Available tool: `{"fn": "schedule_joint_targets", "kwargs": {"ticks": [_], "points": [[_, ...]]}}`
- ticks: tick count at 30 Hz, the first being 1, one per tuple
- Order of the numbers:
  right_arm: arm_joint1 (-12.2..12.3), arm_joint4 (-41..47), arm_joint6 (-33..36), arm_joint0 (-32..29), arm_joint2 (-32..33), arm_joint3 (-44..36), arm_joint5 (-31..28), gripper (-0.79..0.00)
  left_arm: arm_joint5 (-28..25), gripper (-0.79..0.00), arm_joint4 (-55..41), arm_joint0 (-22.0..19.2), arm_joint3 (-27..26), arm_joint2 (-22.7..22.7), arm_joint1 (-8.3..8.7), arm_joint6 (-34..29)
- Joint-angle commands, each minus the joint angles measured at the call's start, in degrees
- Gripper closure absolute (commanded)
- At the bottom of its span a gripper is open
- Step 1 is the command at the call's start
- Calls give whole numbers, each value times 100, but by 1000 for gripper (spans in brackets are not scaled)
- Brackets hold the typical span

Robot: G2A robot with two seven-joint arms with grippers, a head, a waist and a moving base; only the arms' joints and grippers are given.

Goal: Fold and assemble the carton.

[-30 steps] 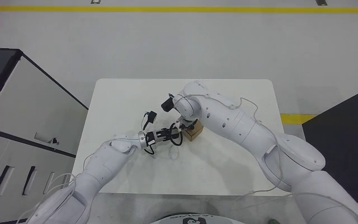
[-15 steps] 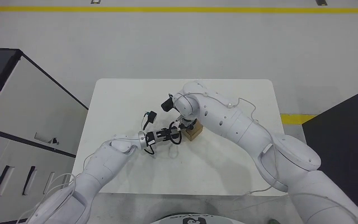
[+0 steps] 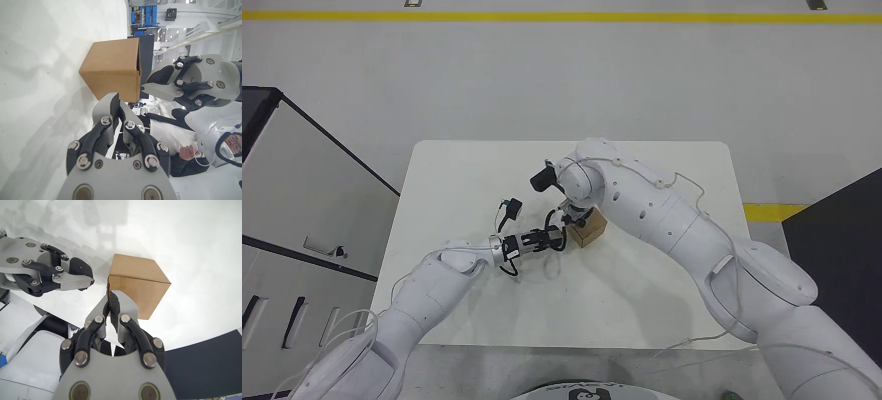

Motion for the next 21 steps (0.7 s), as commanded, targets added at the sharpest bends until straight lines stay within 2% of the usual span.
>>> {"fn": "schedule_joint_targets", "kwargs": {"ticks": [1, 21], "points": [[18, -12, 33, -22, 42, -5, -9, 0, 0, 0, 0, 0, 0, 0, 0, 0], [-93, 33, -28, -34, 143, 369, -233, 0, 0, 0, 0, 0, 0, 0, 0, 0]]}}
